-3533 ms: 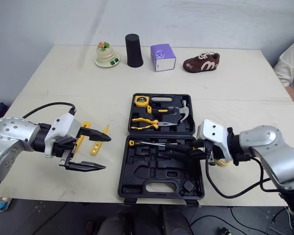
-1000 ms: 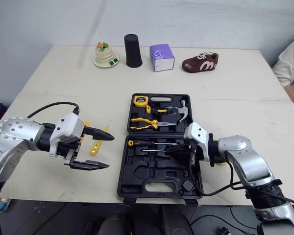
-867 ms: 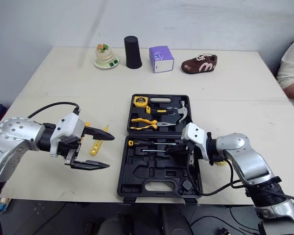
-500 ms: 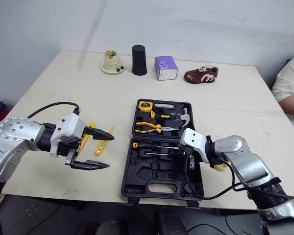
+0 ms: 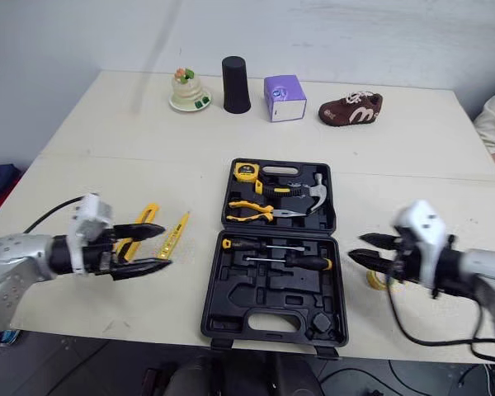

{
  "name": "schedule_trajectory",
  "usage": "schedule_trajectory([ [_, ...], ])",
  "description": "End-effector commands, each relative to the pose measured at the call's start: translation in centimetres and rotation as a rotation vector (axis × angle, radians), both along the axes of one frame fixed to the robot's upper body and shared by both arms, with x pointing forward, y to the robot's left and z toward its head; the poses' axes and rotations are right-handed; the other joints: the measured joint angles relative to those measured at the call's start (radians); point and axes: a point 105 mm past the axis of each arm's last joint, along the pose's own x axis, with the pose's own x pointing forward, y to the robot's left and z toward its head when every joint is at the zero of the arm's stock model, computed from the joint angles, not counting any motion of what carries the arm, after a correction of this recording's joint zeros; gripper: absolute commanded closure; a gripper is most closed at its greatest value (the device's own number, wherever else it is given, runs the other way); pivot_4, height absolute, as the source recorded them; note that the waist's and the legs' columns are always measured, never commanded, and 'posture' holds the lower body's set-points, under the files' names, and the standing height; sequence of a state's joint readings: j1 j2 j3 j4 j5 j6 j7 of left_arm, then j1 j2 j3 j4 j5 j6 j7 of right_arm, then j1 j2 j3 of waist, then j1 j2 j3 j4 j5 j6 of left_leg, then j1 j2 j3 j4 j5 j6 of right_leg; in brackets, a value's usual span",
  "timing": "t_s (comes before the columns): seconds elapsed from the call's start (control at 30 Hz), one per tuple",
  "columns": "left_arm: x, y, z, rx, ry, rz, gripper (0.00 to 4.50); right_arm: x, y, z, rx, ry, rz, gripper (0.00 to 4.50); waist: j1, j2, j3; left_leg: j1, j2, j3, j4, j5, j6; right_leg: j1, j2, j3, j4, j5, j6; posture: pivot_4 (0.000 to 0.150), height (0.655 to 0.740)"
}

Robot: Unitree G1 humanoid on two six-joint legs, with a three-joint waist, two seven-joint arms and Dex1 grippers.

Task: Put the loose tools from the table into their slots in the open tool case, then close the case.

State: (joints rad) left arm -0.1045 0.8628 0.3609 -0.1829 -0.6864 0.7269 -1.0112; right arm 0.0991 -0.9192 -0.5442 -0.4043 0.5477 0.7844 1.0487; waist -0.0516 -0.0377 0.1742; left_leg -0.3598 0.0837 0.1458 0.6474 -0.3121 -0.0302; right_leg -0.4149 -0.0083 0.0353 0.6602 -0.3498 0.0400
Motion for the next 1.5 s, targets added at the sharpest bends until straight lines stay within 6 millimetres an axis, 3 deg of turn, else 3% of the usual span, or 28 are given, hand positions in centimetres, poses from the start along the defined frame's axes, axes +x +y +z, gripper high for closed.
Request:
schedule_trajectory([
  [0.03, 0.3, 6.1, 0.4, -0.061, -0.019, 0.295, 0.00, -1.3, -4.5, 1.4, -0.025, -0.037, -0.165, 0.04, -0.004, -0.001, 0.001, 0.001, 0.000, 0.000, 0.000, -0.001, 0.001, 0.002, 0.000, 0.000, 0.000, 0.000, 0.000, 0.150, 0.7339],
  [0.13, -0.1, 10.9, 0.1, 0.030, -0.034, 0.485, 0.00, -2.4, -8.4, 1.8, -0.012, -0.045, -0.326, 0.04, -0.007, -0.003, 0.002, 0.005, -0.002, 0.001, 0.000, -0.004, 0.007, 0.005, -0.002, 0.000, -0.001, 0.001, 0.001, 0.150, 0.7339],
  [0.3, -0.5, 16.2, 0.2, 0.162, -0.048, 0.675, 0.00, -4.0, -13.5, 1.5, -0.059, -0.047, -0.517, 0.04, -0.006, -0.005, 0.003, 0.006, -0.002, 0.001, 0.000, -0.004, 0.007, 0.005, -0.003, 0.000, -0.002, 0.002, 0.000, 0.150, 0.7339],
  [0.4, -0.2, 17.1, 0.0, 0.171, -0.041, 0.711, 0.00, -4.1, -14.1, 1.3, -0.056, -0.050, -0.531, 0.04, -0.006, -0.004, 0.003, 0.006, -0.002, 0.002, -0.002, -0.004, 0.007, 0.005, -0.003, 0.000, -0.002, 0.001, -0.001, 0.150, 0.7339],
  [0.6, 0.8, 12.8, 0.9, 0.171, -0.104, 0.579, 0.00, -2.8, -11.6, 2.5, -0.007, -0.141, -0.428, 0.04, -0.006, -0.003, 0.003, 0.005, -0.001, 0.002, -0.003, -0.005, 0.005, 0.004, -0.002, 0.000, -0.002, 0.001, -0.001, 0.150, 0.7339],
  [0.7, 0.5, 9.8, 1.4, 0.162, -0.125, 0.517, 0.00, -2.8, -7.8, 3.1, 0.024, -0.165, -0.272, 0.04, -0.008, -0.003, 0.003, 0.005, 0.000, 0.002, -0.003, -0.005, 0.002, 0.004, -0.001, 0.000, -0.002, 0.001, -0.001, 0.150, 0.7339],
  [0.83, 0.6, 4.3, 1.3, 0.133, -0.135, 0.441, 0.00, -3.0, -1.9, 4.8, 0.081, -0.161, -0.061, 0.04, -0.007, 0.001, 0.005, 0.005, 0.000, 0.002, -0.003, -0.004, -0.001, 0.004, -0.001, 0.000, -0.001, 0.000, 0.001, 0.150, 0.7339],
  [0.9, 0.8, 0.9, 0.7, 0.120, -0.098, 0.412, 0.00, -3.4, 1.7, 5.2, 0.092, -0.125, 0.094, 0.04, -0.004, 0.001, 0.005, 0.005, 0.000, 0.001, -0.001, -0.004, 0.000, 0.005, -0.001, 0.000, -0.001, 0.001, 0.002, 0.150, 0.7339],
  [0.97, 0.9, -0.8, 0.2, 0.149, -0.065, 0.425, 0.00, -3.7, 4.0, 5.3, 0.092, -0.107, 0.189, 0.04, -0.004, 0.000, 0.006, 0.005, -0.001, 0.000, 0.000, -0.003, 0.002, 0.006, -0.001, 0.001, -0.001, 0.003, 0.005, 0.150, 0.7339],
  [1.17, 0.8, -4.0, -1.5, 0.248, 0.047, 0.490, 0.00, -4.0, 8.2, 5.6, 0.111, -0.105, 0.339, 0.04, -0.002, -0.002, 0.006, 0.005, -0.003, 0.000, 0.002, -0.001, 0.002, 0.007, -0.001, 0.003, -0.001, 0.004, 0.007, 0.150, 0.7339],
  [1.37, 1.7, -5.6, -3.2, 0.338, 0.096, 0.529, 0.00, -3.8, 10.0, 5.4, 0.105, -0.106, 0.393, 0.04, -0.001, -0.003, 0.006, 0.004, -0.003, 0.000, 0.002, 0.000, 0.001, 0.007, 0.000, 0.003, -0.001, 0.005, 0.007, 0.150, 0.7339],
  [1.5, 2.6, -5.6, -5.5, 0.463, 0.150, 0.554, 0.00, -3.5, 11.1, 5.1, 0.112, -0.105, 0.434, 0.04, -0.001, -0.003, 0.006, 0.005, -0.004, 0.000, 0.002, 0.001, 0.001, 0.007, 0.000, 0.003, -0.001, 0.005, 0.007, 0.150, 0.7339],
])
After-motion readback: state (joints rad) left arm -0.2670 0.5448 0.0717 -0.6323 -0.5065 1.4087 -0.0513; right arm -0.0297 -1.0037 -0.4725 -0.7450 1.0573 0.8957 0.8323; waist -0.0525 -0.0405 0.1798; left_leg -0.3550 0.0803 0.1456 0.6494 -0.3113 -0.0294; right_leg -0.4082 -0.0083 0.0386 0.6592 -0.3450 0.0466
